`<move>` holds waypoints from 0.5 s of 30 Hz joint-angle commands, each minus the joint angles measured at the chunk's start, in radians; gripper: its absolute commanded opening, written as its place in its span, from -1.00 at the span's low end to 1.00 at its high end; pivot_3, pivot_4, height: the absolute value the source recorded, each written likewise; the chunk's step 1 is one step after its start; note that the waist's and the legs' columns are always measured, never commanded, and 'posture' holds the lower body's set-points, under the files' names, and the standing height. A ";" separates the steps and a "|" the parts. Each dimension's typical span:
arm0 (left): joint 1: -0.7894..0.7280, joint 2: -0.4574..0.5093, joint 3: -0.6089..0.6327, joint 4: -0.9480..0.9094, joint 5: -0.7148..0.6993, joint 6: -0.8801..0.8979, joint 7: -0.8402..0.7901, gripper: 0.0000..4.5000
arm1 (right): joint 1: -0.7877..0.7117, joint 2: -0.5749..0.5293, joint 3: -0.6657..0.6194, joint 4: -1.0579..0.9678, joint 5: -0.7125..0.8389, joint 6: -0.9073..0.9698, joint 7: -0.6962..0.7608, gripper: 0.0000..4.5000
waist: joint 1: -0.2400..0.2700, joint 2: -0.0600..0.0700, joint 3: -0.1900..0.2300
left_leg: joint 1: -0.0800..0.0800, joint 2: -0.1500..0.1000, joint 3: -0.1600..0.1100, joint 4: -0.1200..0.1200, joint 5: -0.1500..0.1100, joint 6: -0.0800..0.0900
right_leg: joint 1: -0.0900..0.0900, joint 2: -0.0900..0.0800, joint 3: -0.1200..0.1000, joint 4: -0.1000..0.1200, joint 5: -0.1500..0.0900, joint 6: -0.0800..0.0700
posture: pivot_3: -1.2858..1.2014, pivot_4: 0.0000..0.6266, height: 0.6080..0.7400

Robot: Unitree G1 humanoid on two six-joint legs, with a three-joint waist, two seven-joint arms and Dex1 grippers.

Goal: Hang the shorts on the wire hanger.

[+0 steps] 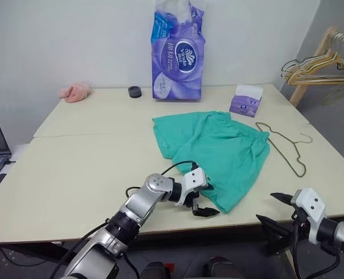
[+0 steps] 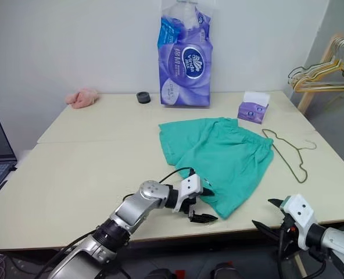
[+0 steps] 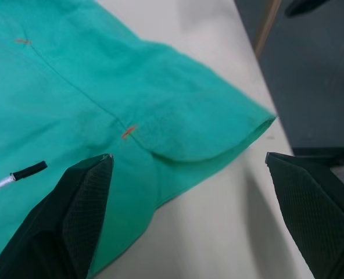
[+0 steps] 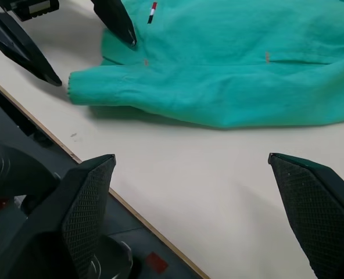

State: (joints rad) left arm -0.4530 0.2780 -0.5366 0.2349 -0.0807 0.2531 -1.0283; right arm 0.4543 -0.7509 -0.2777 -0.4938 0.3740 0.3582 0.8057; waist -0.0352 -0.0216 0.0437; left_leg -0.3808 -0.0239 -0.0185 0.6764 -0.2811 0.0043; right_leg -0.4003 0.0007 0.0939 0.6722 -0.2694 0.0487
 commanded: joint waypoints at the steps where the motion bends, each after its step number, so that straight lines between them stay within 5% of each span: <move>1: -0.008 -0.022 -0.022 0.031 0.039 -0.085 -0.007 0.98 | -0.011 -0.003 -0.041 -0.019 -0.001 -0.016 -0.002 1.00 | -0.001 0.000 0.000 | 0.000 0.000 0.000 0.000 0.000 0.000 | 0.000 0.000 0.000 0.000 0.000 0.000 | -0.06 -0.91 1.00; 3: -0.006 -0.034 -0.021 0.057 0.054 -0.113 -0.002 0.98 | -0.007 -0.002 -0.060 -0.025 -0.005 -0.020 -0.009 1.00 | 0.000 0.000 0.000 | 0.000 0.000 0.001 0.000 0.000 0.000 | 0.000 0.000 0.001 0.000 0.000 0.000 | -0.07 -0.91 1.00; 15: -0.036 -0.111 0.065 0.183 0.077 -0.251 0.101 -0.60 | -0.044 0.006 -0.107 0.022 -0.036 -0.062 -0.014 1.00 | -0.015 0.001 -0.001 | 0.008 0.000 0.000 0.000 -0.004 0.004 | 0.013 -0.001 0.000 -0.010 0.002 0.003 | -0.08 -0.92 1.00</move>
State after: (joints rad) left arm -0.4713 0.1737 -0.5015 0.4273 -0.0003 0.0273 -0.9440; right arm 0.4315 -0.7459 -0.3698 -0.4653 0.3396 0.3219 0.7981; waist -0.0499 -0.0203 0.0431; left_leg -0.3728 -0.0237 -0.0181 0.6762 -0.2850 0.0081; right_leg -0.3869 0.0001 0.0939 0.6616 -0.2676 0.0520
